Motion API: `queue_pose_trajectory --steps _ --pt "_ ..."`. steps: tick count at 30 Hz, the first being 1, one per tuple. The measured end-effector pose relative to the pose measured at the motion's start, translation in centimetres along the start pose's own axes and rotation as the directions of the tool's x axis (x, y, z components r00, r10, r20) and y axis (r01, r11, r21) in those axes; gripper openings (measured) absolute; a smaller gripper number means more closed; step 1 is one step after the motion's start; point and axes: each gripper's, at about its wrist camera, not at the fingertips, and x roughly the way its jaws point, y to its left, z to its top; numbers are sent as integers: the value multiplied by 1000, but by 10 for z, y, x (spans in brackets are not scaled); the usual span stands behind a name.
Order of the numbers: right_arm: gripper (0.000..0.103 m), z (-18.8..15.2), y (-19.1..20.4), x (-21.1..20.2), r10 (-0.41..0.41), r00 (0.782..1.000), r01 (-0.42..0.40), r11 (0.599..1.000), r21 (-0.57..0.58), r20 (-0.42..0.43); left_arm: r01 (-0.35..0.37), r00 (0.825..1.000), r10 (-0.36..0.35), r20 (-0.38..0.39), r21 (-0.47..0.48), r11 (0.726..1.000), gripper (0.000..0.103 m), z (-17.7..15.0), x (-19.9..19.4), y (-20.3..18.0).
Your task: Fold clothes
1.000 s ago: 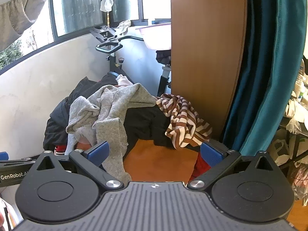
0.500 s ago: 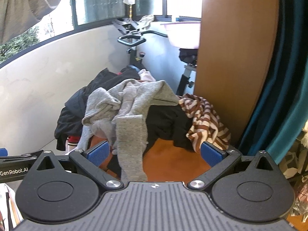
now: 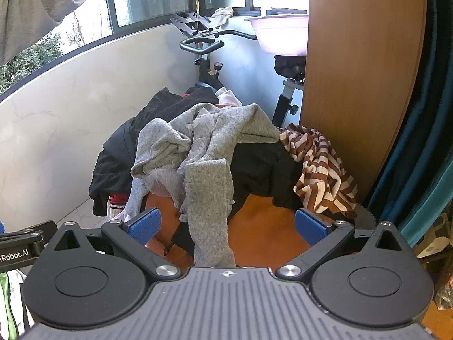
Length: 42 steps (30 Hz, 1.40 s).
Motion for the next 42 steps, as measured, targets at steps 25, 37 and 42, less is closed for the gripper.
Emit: queue_pose_trajectory --steps 25,37,42 --pt "103 1 -18 -2 -92 996 93 994 52 -12 73 997 -73 4 52 996 102 6 8 -20" --pt "103 -1 -21 -1 -107 994 108 992 60 -34 86 996 -86 2 50 995 102 6 10 -20" --pt "103 -1 -20 0 -106 994 108 993 55 -38 91 996 -91 -6 42 995 102 6 11 -18"
